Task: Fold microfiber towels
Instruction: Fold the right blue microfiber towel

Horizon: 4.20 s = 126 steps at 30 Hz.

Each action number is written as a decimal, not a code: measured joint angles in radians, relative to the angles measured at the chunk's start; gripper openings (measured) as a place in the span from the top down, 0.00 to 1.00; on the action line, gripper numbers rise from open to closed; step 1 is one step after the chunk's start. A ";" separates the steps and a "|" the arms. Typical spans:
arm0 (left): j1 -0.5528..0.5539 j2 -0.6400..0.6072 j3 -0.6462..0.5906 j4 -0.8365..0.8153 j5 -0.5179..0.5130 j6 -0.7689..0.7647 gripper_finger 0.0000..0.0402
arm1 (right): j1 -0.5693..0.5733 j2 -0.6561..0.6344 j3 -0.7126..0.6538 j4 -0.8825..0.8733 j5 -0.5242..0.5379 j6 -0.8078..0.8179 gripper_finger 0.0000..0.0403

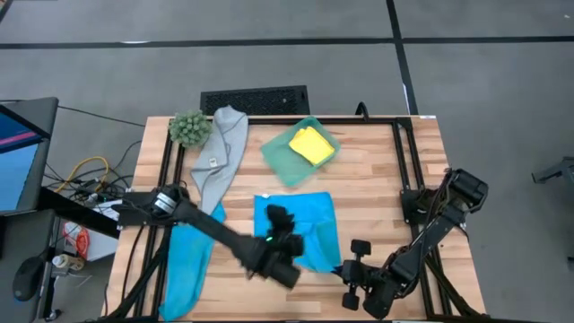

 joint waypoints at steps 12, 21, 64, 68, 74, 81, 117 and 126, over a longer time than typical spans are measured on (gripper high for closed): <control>0.173 0.013 0.000 0.352 0.465 0.191 0.73 | 0.049 0.041 0.000 0.036 0.000 0.023 1.00; 0.207 0.135 -0.002 0.369 0.646 0.163 0.53 | 0.064 0.041 0.000 0.034 -0.001 0.030 1.00; 0.232 0.066 -0.001 0.163 0.410 0.018 0.39 | 0.069 0.040 0.000 0.039 -0.002 0.057 0.98; 0.204 0.067 -0.046 0.235 0.599 0.094 0.39 | 0.071 0.040 0.000 0.039 -0.002 0.057 0.99; 0.129 0.070 -0.198 0.441 0.550 0.202 0.39 | 0.079 0.040 0.000 0.040 -0.002 0.058 0.98; 0.101 0.070 -0.263 0.540 0.348 0.287 0.39 | 0.078 0.040 0.000 0.049 -0.002 0.059 0.98; 0.164 0.073 -0.283 0.699 0.321 0.374 0.50 | 0.078 0.040 0.000 0.047 -0.006 0.057 0.98; 0.200 0.073 -0.283 0.679 0.237 0.361 0.67 | 0.078 0.040 0.000 0.047 -0.014 0.058 0.98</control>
